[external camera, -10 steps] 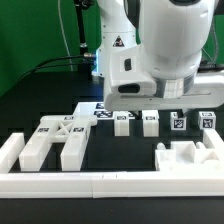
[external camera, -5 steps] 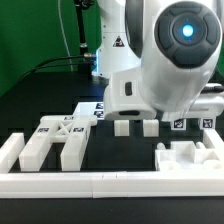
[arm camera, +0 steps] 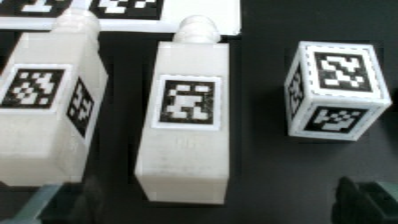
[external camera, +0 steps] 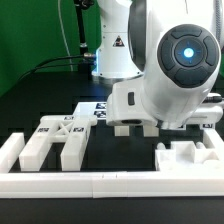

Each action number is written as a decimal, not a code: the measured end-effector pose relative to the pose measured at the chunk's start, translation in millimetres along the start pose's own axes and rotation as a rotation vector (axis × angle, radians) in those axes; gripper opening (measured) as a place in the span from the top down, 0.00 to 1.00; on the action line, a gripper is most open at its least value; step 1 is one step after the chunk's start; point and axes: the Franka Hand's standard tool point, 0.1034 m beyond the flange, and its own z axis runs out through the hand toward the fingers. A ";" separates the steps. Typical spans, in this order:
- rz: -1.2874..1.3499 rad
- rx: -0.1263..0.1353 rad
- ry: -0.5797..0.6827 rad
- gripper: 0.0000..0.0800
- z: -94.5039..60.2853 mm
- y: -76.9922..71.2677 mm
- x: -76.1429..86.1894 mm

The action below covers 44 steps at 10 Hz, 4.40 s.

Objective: Assemble chair

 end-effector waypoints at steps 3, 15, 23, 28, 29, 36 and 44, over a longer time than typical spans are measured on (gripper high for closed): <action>0.014 -0.001 -0.040 0.19 18.9 6.6 -4.8; 0.006 -0.005 -0.051 0.64 18.1 6.6 -7.4; -0.047 -0.029 0.187 0.64 -79.8 -15.3 -21.7; -0.089 -0.035 0.532 0.64 -152.5 -37.9 -26.5; -0.096 -0.032 0.632 0.64 -158.4 -40.9 -19.7; -0.155 -0.007 1.236 0.64 -195.6 -66.2 18.9; -0.202 -0.029 1.342 0.64 -173.8 -72.7 25.5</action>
Offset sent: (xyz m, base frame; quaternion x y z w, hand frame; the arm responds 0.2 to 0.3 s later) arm -0.0232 0.0006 -0.0057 0.0012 -0.0295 0.0318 0.9991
